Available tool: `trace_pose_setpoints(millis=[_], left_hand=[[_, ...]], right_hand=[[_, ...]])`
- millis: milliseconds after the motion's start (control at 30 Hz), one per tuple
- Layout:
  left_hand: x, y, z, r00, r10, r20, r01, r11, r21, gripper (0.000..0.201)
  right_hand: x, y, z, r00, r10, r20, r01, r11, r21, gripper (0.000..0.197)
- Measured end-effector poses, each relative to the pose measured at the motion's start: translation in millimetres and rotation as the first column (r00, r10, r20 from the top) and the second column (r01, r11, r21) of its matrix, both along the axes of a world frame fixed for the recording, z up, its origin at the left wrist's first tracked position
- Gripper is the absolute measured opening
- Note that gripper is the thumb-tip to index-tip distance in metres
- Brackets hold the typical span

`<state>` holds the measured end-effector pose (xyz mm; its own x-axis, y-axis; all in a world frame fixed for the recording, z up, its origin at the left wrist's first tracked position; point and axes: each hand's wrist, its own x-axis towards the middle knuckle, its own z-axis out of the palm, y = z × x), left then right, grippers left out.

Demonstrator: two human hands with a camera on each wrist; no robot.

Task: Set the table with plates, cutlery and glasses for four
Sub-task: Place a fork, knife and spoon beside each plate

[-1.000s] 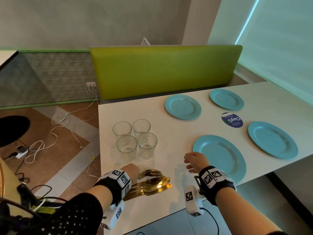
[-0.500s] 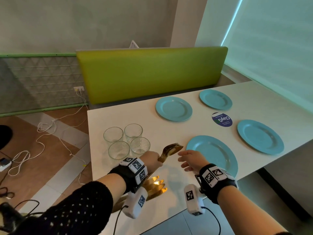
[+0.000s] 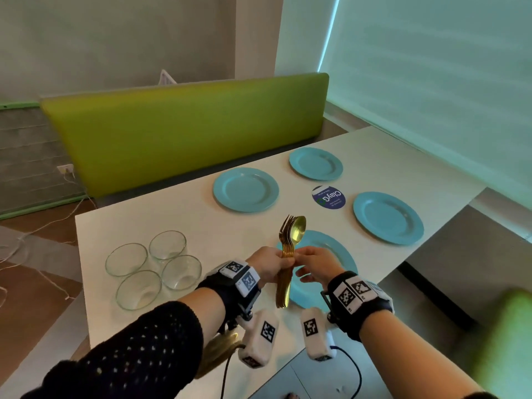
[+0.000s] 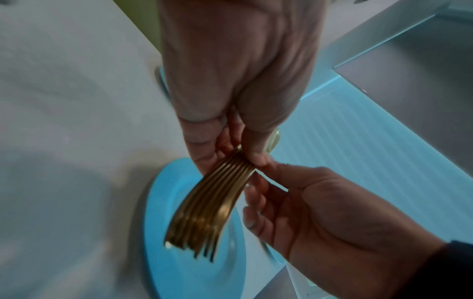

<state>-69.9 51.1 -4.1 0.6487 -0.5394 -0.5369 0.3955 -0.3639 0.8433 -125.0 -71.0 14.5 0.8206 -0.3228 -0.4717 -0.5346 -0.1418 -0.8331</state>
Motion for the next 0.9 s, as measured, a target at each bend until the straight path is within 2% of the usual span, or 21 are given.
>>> trace_pose_setpoints(millis=[167, 400, 567, 700, 900], left_hand=[[11, -45, -6, 0.999, 0.024, -0.027, -0.024, 0.999, -0.023, 0.014], [38, -100, -7, 0.989, 0.136, -0.052, -0.136, 0.991, 0.007, 0.02], [60, -119, -12, 0.974, 0.225, -0.037, -0.222, 0.973, 0.06, 0.018], [74, -126, -17, 0.961, 0.276, 0.007, -0.275, 0.956, 0.104, 0.019], [83, -131, -25, 0.945, 0.327, 0.016, -0.326, 0.934, 0.146, 0.017]], right_hand=[[14, -42, -6, 1.0, -0.019, -0.011, 0.019, 0.999, 0.041, 0.017], [47, -113, -9, 0.998, 0.028, -0.061, -0.029, 0.999, -0.015, 0.018], [69, -172, -20, 0.98, 0.106, -0.171, -0.132, 0.98, -0.147, 0.018], [74, -208, -37, 0.936, 0.143, -0.321, -0.245, 0.921, -0.304, 0.017], [76, -221, -50, 0.829, 0.235, -0.508, -0.499, 0.721, -0.481, 0.023]])
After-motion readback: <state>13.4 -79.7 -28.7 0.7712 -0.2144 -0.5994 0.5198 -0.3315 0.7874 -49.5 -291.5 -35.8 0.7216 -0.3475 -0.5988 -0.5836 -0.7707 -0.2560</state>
